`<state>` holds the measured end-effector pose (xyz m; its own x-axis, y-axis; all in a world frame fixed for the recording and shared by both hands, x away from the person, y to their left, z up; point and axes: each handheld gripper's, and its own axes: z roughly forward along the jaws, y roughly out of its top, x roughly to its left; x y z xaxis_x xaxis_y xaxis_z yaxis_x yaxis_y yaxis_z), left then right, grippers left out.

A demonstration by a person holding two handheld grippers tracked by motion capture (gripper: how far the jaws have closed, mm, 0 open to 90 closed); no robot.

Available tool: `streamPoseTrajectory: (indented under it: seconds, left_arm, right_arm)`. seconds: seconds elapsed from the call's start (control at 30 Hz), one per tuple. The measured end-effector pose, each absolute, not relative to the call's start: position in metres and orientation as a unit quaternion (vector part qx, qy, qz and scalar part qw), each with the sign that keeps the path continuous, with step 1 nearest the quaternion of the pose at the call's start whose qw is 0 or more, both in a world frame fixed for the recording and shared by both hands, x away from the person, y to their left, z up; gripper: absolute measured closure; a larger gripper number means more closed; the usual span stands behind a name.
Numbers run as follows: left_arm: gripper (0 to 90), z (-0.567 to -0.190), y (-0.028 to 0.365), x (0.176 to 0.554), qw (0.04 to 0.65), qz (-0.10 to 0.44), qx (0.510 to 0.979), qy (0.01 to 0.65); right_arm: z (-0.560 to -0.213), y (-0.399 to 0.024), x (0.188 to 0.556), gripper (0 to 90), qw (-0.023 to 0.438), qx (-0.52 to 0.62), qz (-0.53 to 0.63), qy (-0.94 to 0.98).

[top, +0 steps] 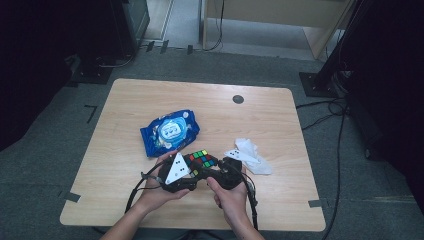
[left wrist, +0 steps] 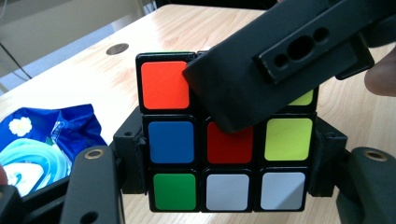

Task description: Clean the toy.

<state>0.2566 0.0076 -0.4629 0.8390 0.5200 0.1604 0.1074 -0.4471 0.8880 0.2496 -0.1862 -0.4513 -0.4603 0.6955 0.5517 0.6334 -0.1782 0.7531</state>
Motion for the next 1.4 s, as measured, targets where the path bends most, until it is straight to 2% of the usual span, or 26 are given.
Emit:
streamPoseTrajectory:
  seconds: [0.23, 0.53, 0.6, 0.73, 0.9, 1.07, 1.2, 1.4]
  left_arm:
    - [29.4, -0.461, 0.005, 0.255, 0.489, 0.221, 0.821, 0.196]
    - [33.0, -0.459, 0.008, 0.254, 0.493, 0.229, 0.818, 0.189]
    - [33.4, -0.457, 0.009, 0.255, 0.493, 0.233, 0.815, 0.194]
    - [33.5, -0.456, 0.021, 0.265, 0.499, 0.222, 0.805, 0.230]
    - [33.6, -0.451, 0.044, 0.281, 0.523, 0.188, 0.778, 0.293]
    - [33.7, -0.447, 0.053, 0.285, 0.540, 0.170, 0.764, 0.308]
    - [33.7, -0.446, 0.048, 0.282, 0.542, 0.167, 0.764, 0.306]
    - [33.7, -0.446, 0.041, 0.278, 0.549, 0.155, 0.762, 0.308]
  right_arm:
    - [-0.452, -0.180, 0.246, 34.2, 0.045, 0.515, 0.552, 0.654]
    - [-0.453, -0.178, 0.247, 33.8, 0.040, 0.502, 0.558, 0.660]
    - [-0.450, -0.180, 0.247, 30.8, 0.035, 0.495, 0.576, 0.650]
    - [-0.442, -0.194, 0.247, 28.2, 0.036, 0.492, 0.606, 0.623]
    - [-0.453, -0.209, 0.244, 32.1, 0.069, 0.505, 0.611, 0.605]
    - [-0.478, -0.182, 0.243, 28.7, 0.064, 0.491, 0.567, 0.658]
    - [-0.478, -0.156, 0.238, 26.4, 0.063, 0.456, 0.567, 0.683]
    - [-0.479, -0.149, 0.237, 26.1, 0.083, 0.464, 0.572, 0.671]
